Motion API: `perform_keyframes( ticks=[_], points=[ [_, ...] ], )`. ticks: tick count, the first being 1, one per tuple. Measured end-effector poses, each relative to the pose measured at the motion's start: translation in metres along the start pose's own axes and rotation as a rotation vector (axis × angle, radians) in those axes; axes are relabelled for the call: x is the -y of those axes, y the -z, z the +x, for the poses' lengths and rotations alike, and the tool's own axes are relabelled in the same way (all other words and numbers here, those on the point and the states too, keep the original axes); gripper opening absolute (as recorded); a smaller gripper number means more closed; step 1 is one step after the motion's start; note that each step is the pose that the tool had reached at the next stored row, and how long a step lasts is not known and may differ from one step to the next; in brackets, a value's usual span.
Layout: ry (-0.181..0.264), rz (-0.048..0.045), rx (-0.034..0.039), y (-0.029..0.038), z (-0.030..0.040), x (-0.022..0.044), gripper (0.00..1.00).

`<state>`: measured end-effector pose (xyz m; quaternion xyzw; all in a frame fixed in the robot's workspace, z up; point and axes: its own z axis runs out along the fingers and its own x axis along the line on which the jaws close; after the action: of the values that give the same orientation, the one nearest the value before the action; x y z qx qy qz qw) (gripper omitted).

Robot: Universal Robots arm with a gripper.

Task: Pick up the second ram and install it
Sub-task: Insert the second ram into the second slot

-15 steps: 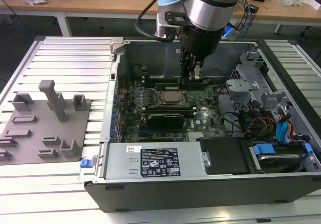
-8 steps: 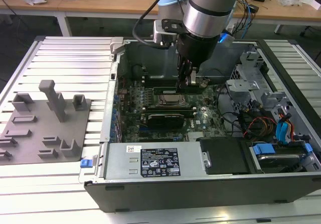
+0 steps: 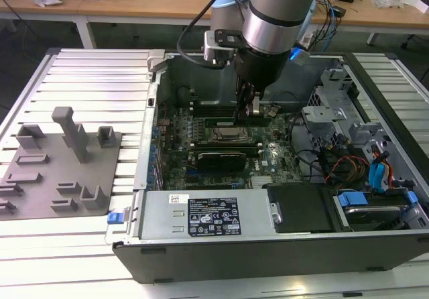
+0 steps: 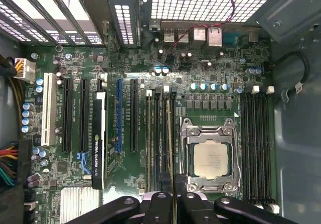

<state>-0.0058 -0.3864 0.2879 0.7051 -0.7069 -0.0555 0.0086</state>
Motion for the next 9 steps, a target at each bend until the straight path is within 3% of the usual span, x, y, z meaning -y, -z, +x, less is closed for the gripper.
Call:
perform_keyframes(
  ticks=[4,9],
  points=[
    [0.000,0.0001,0.0000,-0.0038,0.0002,-0.0011,0.13],
    [0.000,0.0001,0.0001,-0.0137,0.0008,-0.0049,0.13]
  ],
)
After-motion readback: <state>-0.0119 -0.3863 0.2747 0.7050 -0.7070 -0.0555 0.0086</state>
